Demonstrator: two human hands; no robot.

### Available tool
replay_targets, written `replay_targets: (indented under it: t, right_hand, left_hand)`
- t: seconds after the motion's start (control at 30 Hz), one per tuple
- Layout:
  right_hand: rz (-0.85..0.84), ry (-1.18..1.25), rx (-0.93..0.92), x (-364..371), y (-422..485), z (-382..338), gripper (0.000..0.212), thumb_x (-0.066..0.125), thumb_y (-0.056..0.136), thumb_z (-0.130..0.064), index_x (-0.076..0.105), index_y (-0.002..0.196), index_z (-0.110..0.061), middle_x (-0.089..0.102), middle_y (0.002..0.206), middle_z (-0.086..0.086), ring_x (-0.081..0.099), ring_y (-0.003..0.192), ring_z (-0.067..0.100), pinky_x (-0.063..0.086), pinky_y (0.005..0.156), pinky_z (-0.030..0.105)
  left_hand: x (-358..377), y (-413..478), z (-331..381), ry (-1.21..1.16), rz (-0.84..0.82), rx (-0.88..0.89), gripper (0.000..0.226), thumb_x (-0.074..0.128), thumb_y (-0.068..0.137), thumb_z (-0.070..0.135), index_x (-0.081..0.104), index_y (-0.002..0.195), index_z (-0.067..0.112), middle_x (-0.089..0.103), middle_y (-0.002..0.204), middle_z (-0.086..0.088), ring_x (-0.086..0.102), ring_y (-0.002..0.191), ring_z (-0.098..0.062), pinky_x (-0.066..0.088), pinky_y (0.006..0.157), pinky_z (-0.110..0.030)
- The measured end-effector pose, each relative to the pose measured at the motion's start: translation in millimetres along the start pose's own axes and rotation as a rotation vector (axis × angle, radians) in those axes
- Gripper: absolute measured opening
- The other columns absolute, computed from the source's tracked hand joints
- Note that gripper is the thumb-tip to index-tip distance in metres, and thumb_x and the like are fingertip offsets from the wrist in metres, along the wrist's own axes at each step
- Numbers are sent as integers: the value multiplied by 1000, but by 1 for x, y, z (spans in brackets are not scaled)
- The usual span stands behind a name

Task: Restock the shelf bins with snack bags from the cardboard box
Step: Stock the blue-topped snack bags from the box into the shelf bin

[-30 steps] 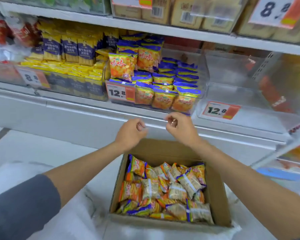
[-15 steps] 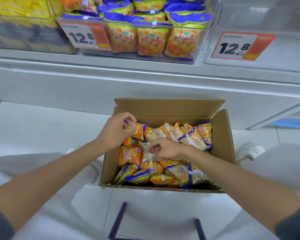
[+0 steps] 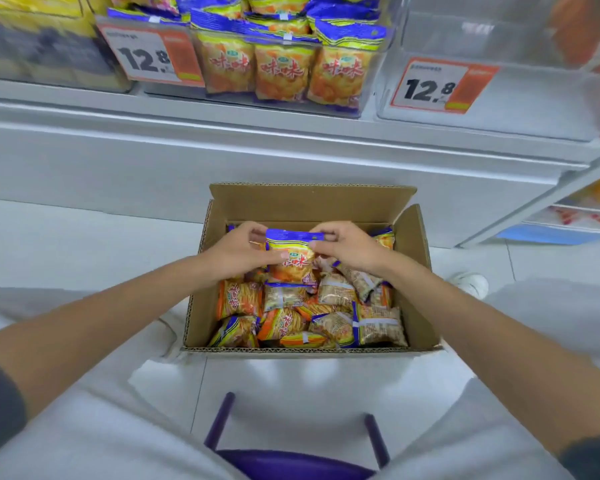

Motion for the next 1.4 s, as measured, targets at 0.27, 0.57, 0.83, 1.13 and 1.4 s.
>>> replay_targets:
  t: [0.27,0.57,0.83,1.13,1.4]
  right_hand:
    - [52,41,120,-22,-62,34,59,71,87,-19,42,138,-21,54,124,0,62,101,11,51,85,23]
    - [-313,-632,221,16,-53,120,62,76,79,-14,51,135,-19,47,137,7,47,124,25,45,100,33]
    - [226,286,98,-28,-37,54,26,64,92,-25,60,116,-14,67,113,2,63,107,18,49,96,33]
    - [135,701,45,-15,-24,-6,34,55,97,-28,58,125,-8,68,118,13,65,111,28,48,102,45]
    - [194,742,-21,-36,-17,-35,47,63,87,2,48,130,-6,68,118,12,68,101,25,57,89,36]
  left_hand:
    - [40,10,18,-59,-243,9,41,73,85,15,59,123,12,69,115,-4,68,103,-20,55,93,-40]
    - [41,12,-6,6,-184,-105,25,72,86,18,59,107,19,68,111,0,66,98,-13,55,78,-26]
    - [35,12,-2,-128,-92,-124,34,69,89,20,54,120,20,66,113,-2,66,98,-15,53,74,-24]
    - [25,9,16,-343,-36,-115,61,75,81,37,43,131,24,65,121,2,66,103,-16,55,78,-38]
    - [-3,8,29,-559,76,-143,39,66,91,21,50,127,17,68,116,-6,67,96,-16,55,70,-34]
Point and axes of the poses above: each hand's wrist, its own y-axis towards the middle knuckle, its own x-axis out of the palm, z = x × y, the point moved 3 cm from there along y, towards the middle knuckle
